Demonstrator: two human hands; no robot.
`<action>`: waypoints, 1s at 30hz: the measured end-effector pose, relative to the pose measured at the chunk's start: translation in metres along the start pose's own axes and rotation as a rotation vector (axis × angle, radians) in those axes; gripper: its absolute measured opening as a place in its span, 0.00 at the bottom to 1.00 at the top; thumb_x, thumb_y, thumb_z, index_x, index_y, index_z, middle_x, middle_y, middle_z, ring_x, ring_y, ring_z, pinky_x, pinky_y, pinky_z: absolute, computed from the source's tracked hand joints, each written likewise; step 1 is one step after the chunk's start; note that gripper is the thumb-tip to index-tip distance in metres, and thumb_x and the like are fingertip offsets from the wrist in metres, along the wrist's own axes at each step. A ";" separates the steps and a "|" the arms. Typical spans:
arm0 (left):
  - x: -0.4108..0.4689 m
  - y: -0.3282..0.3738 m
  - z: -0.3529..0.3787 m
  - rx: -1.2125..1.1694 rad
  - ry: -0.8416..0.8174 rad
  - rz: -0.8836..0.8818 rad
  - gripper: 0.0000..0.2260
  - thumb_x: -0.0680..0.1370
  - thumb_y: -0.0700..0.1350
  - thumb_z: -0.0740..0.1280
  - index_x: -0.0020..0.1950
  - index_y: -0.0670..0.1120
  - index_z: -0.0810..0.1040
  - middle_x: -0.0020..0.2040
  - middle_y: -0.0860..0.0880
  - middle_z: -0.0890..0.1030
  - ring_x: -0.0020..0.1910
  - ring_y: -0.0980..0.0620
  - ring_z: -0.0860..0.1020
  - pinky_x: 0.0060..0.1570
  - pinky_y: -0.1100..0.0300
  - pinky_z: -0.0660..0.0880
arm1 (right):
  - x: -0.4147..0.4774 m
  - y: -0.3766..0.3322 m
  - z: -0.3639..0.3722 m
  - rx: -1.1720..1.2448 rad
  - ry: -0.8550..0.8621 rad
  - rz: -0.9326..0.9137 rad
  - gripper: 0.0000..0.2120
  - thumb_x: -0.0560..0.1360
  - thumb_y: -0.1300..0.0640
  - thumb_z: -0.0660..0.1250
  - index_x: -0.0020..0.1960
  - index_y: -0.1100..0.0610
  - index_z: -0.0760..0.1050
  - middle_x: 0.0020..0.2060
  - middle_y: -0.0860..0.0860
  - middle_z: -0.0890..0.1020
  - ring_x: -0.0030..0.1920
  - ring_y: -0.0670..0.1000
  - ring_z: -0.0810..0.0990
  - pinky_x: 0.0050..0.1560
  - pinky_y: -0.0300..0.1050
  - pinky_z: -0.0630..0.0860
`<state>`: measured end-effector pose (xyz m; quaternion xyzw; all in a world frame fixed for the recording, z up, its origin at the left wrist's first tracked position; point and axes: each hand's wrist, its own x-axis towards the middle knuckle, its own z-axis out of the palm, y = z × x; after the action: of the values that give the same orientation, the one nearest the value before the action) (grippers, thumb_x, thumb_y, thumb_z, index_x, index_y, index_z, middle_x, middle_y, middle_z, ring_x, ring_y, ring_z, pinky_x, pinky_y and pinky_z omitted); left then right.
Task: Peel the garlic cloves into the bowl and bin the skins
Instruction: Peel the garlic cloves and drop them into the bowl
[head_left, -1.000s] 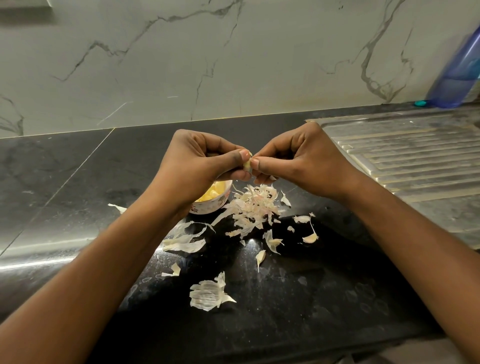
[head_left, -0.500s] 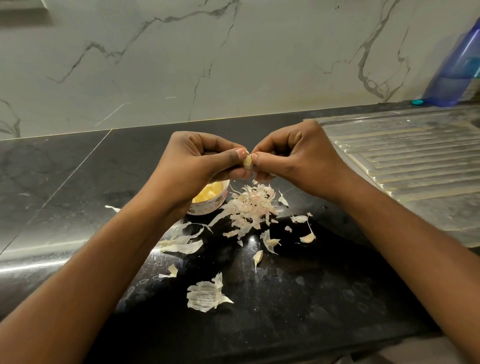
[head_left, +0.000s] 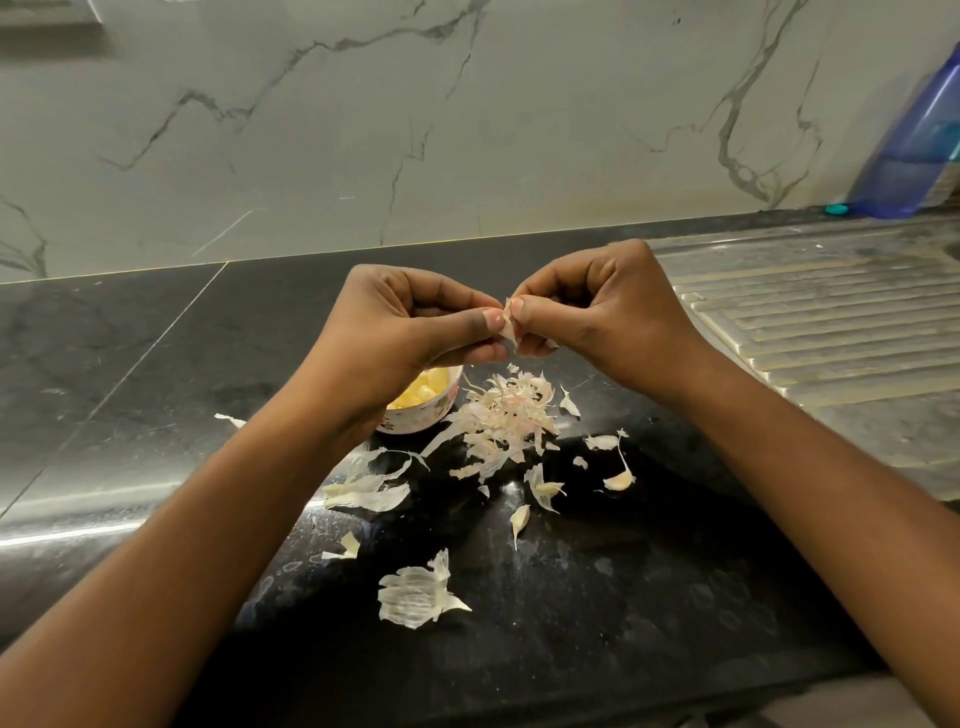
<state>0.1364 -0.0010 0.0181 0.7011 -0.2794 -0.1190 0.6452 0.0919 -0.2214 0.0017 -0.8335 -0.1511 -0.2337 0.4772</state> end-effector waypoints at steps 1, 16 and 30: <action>0.000 0.001 0.000 -0.021 0.006 -0.002 0.11 0.73 0.39 0.75 0.54 0.37 0.85 0.48 0.38 0.88 0.48 0.41 0.88 0.51 0.55 0.85 | 0.000 0.000 -0.001 0.005 0.014 0.010 0.04 0.79 0.63 0.74 0.48 0.63 0.87 0.38 0.54 0.88 0.36 0.52 0.88 0.39 0.42 0.84; 0.007 -0.015 0.001 0.268 0.169 0.223 0.09 0.79 0.37 0.74 0.59 0.39 0.85 0.49 0.45 0.89 0.47 0.50 0.89 0.52 0.52 0.86 | -0.003 0.000 0.000 0.078 -0.112 0.143 0.05 0.80 0.65 0.73 0.53 0.64 0.86 0.41 0.57 0.89 0.42 0.56 0.89 0.47 0.52 0.88; 0.008 -0.016 0.003 0.500 0.172 0.388 0.09 0.79 0.39 0.76 0.58 0.43 0.87 0.49 0.51 0.88 0.46 0.59 0.87 0.48 0.61 0.85 | 0.000 0.002 0.002 0.169 -0.102 0.213 0.08 0.79 0.60 0.76 0.53 0.66 0.86 0.41 0.58 0.89 0.40 0.57 0.89 0.44 0.48 0.87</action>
<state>0.1451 -0.0081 0.0039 0.7789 -0.3729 0.1383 0.4849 0.0928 -0.2203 -0.0008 -0.8126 -0.1052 -0.1256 0.5593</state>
